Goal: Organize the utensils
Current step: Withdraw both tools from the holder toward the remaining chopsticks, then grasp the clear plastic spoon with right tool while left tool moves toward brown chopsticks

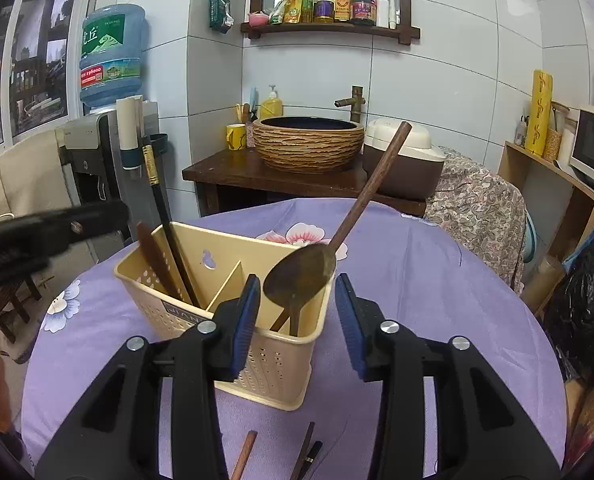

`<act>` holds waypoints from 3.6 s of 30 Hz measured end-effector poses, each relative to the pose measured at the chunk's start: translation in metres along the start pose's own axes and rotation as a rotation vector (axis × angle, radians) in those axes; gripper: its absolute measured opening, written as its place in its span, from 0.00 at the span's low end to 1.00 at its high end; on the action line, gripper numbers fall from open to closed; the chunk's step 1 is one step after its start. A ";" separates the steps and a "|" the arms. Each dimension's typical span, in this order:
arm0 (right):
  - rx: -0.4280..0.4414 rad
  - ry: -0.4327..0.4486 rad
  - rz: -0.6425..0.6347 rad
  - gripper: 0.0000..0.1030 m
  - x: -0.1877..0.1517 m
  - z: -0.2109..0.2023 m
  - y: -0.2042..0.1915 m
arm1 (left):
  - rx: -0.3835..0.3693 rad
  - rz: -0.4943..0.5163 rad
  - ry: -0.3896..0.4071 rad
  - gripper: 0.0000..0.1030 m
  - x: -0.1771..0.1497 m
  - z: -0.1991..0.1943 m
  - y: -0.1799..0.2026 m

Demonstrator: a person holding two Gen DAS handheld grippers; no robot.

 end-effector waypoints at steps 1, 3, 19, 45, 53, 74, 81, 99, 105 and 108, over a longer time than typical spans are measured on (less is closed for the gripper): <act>-0.005 0.010 0.005 0.50 -0.001 -0.003 0.002 | -0.002 0.000 0.014 0.40 0.001 -0.005 0.000; -0.002 0.023 0.016 0.61 -0.003 -0.010 0.004 | -0.012 -0.003 0.053 0.57 -0.001 -0.021 -0.001; -0.058 0.024 0.040 0.75 -0.080 -0.111 0.022 | 0.025 -0.014 0.054 0.95 -0.106 -0.077 -0.016; 0.042 -0.311 0.116 0.46 -0.205 -0.106 -0.007 | 0.142 0.033 -0.192 0.71 -0.204 -0.074 -0.021; 0.058 -0.329 0.116 0.38 -0.197 -0.090 -0.022 | 0.134 0.034 -0.221 0.61 -0.209 -0.069 -0.015; 0.104 -0.356 0.001 0.24 -0.188 -0.079 -0.056 | 0.134 0.043 -0.241 0.49 -0.207 -0.067 -0.012; 0.090 -0.395 0.020 0.15 -0.195 -0.072 -0.057 | 0.124 0.052 -0.243 0.50 -0.208 -0.066 -0.006; -0.038 -0.332 0.248 0.08 -0.209 -0.099 0.042 | 0.067 0.030 -0.295 0.49 -0.219 -0.055 0.007; -0.047 -0.367 0.232 0.09 -0.226 -0.097 0.047 | 0.057 0.066 -0.330 0.49 -0.229 -0.046 0.026; -0.048 -0.363 0.216 0.35 -0.227 -0.099 0.045 | 0.062 0.072 -0.341 0.49 -0.234 -0.043 0.030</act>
Point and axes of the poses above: each gripper's, at about its wrist camera, not at the fingertips, and z roughly the way its jaws point, y to its right, x to its top, the point moved 4 cm from there along z, roughly the way its jaws point, and after that the axes turned 5 degrees about -z, right-handed, at the moved point
